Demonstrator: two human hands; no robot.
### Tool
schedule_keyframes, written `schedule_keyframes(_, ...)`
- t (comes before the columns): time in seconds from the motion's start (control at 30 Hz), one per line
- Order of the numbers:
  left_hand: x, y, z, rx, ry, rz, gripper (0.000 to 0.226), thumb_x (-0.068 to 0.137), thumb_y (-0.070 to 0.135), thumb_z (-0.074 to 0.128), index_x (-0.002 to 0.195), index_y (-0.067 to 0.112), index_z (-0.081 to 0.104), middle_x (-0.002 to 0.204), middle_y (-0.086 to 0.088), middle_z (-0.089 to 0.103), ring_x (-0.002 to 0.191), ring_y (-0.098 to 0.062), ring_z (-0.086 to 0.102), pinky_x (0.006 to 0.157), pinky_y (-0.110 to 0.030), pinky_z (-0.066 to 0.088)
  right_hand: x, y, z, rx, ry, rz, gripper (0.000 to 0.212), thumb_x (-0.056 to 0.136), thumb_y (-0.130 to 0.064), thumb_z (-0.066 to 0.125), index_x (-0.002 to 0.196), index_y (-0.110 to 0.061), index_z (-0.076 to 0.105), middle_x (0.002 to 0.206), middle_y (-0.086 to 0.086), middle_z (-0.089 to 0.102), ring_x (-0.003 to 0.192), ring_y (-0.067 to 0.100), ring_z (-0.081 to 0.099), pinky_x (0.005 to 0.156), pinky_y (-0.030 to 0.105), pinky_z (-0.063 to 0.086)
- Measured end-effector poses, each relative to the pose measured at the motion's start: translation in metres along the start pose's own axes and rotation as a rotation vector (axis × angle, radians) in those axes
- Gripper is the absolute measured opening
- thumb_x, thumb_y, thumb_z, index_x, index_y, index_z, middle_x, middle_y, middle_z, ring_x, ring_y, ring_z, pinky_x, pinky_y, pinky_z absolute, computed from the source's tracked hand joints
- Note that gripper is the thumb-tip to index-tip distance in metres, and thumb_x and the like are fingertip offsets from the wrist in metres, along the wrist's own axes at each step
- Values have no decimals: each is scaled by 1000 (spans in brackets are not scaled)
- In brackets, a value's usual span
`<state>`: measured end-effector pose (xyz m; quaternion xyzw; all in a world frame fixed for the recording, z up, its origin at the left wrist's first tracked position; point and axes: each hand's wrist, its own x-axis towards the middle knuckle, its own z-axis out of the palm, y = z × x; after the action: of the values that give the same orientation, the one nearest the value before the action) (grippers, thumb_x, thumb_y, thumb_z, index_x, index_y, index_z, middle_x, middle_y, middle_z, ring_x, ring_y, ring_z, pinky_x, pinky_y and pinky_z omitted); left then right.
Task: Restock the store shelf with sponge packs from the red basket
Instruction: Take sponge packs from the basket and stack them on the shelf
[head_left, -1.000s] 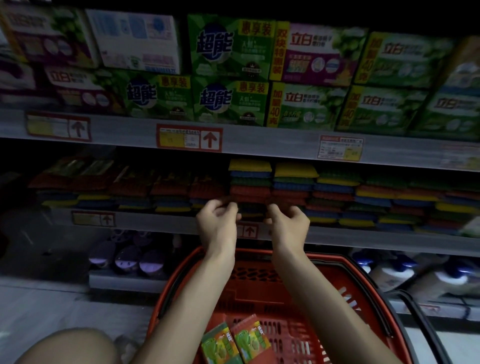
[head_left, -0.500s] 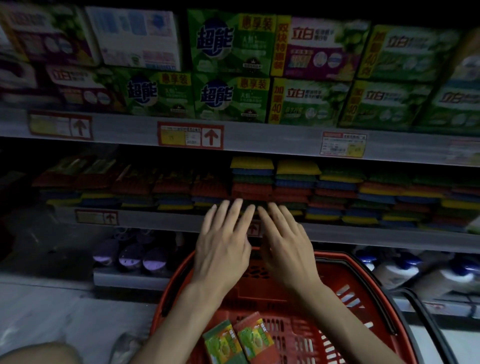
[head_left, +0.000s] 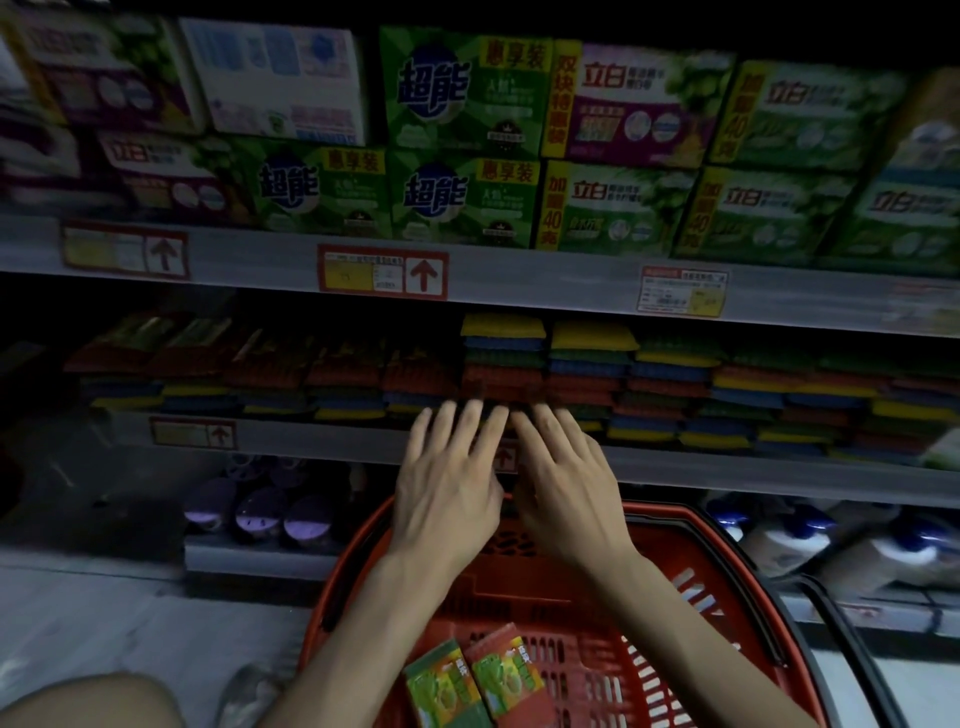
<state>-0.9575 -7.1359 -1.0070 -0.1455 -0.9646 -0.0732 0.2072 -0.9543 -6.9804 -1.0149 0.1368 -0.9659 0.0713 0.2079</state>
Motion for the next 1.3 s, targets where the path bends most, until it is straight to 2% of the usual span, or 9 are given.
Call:
schedule_keyframes(0.23,-10,-1,-5,-2,-38,-5,73,88,33,67,156,21,42,157,-17,44,146,-36,41,121,-53,34,-10,10,-7,31,-8,7,75,85,-20,71,154,-13,42,155,16,48,144,38,45,114,48,41)
schedule_keyframes(0.33,-20,-1,-8,9,-65,-1,74,90,38,64,158,23,38,161,-17,38,151,-35,34,122,-53,31,-24,21,-14,38,-55,0,77,90,-32,68,158,-18,35,163,15,37,152,33,33,119,47,35)
schedule_keyframes(0.43,-31,0,-12,10,-85,0,71,92,42,61,158,25,39,164,-14,34,153,-34,31,122,-54,31,-40,30,-24,46,-87,3,71,97,-49,53,159,-22,34,168,10,27,156,27,23,122,43,29)
schedule_keyframes(0.63,-64,3,-25,17,-137,14,70,91,59,51,153,26,47,161,-12,40,151,-32,33,121,-54,32,-73,34,-42,81,-176,17,78,95,-72,38,160,-28,32,170,4,18,158,21,15,126,42,21)
schedule_keyframes(0.77,-94,-2,-28,24,-224,53,73,89,65,47,152,29,49,162,-11,38,153,-32,30,122,-54,30,-92,29,-35,120,-322,15,86,92,-79,31,162,-30,26,172,4,10,159,21,7,128,41,14)
schedule_keyframes(0.9,-132,-9,-14,25,-358,89,70,85,64,48,145,29,57,152,-10,52,142,-31,49,112,-48,46,-111,24,-4,107,-572,-7,87,93,-73,42,163,-28,19,173,10,2,160,26,-3,127,44,14)
schedule_keyframes(1.0,-151,-10,4,54,-484,194,72,85,63,44,147,28,55,151,-15,53,140,-34,51,113,-49,45,-122,20,32,90,-796,-2,89,94,-63,55,163,-23,17,171,14,6,159,31,4,126,46,21)
schedule_keyframes(1.1,-153,-12,25,127,-733,267,79,93,61,47,161,28,26,167,-17,26,153,-35,26,122,-52,26,-132,15,67,102,-984,29,91,90,-58,64,162,-20,21,163,17,26,151,36,27,118,47,35)
schedule_keyframes(1.3,-149,-16,87,324,-983,289,95,87,63,63,162,24,19,159,-16,31,143,-37,36,110,-52,34,-145,22,118,182,-1166,228,80,92,-53,67,154,-13,35,152,20,48,138,35,50,108,33,42)
